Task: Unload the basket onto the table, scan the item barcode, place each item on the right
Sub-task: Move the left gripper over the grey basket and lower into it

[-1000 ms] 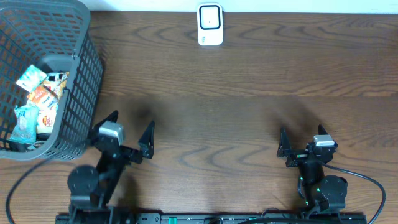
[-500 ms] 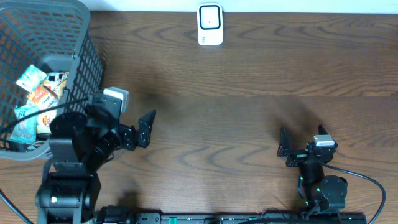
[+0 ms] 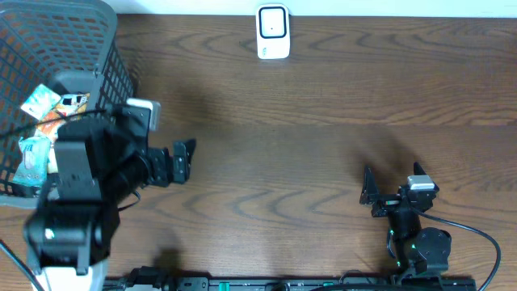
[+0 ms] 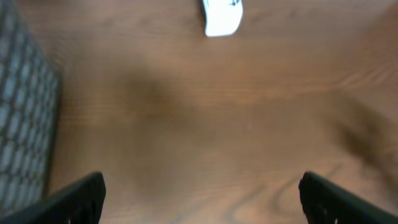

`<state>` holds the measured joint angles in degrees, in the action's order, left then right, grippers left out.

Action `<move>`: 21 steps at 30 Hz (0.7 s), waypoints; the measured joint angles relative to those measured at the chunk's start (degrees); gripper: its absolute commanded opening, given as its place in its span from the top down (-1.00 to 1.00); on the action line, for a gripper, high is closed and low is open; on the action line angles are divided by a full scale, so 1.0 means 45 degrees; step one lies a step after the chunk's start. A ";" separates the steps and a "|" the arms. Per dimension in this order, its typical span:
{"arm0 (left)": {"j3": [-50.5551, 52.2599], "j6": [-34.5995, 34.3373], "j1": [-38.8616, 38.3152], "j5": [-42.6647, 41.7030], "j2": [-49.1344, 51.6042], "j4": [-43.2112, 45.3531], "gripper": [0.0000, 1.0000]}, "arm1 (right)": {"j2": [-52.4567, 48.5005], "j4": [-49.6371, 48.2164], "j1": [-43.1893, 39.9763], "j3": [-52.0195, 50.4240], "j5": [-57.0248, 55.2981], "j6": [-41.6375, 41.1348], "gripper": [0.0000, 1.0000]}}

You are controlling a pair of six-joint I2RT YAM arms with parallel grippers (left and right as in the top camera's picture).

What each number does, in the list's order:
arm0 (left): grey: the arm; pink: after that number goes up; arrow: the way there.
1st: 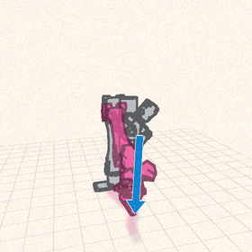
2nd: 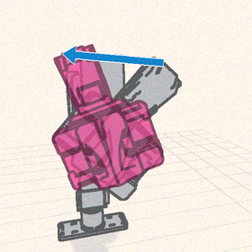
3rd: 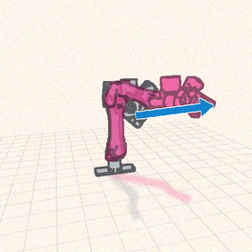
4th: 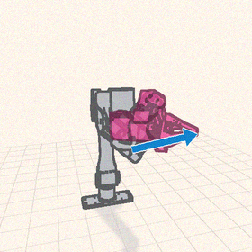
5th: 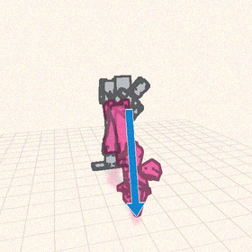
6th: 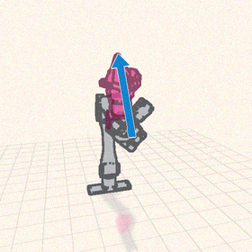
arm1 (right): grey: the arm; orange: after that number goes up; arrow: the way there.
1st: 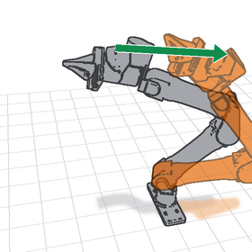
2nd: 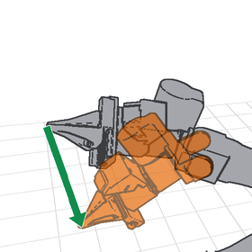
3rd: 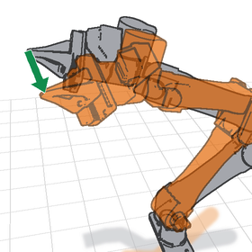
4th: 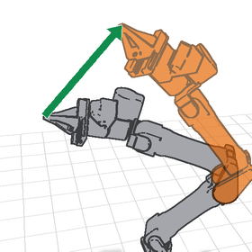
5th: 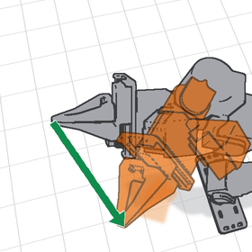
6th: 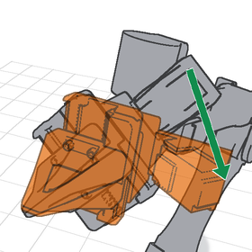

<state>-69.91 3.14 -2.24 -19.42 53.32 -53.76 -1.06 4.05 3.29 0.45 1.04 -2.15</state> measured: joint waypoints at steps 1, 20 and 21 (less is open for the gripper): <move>-0.0486 -0.0034 0.0000 0.0257 0.0345 -0.0359 -0.95 | 0.0000 0.0005 0.0000 0.0000 0.0000 0.0000 -0.99; -0.1758 -0.0141 0.0005 0.2220 0.1394 -0.1190 -0.95 | 0.0000 0.0005 0.0000 0.0000 0.0000 0.0000 -0.99; -0.1758 -0.0204 0.0034 0.2317 0.1394 -0.1195 -0.95 | 0.0000 0.0005 0.0000 0.0000 0.0000 0.0000 -0.99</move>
<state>-77.82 2.22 -2.09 -8.99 59.59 -59.13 -1.06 4.08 3.29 0.45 1.04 -2.15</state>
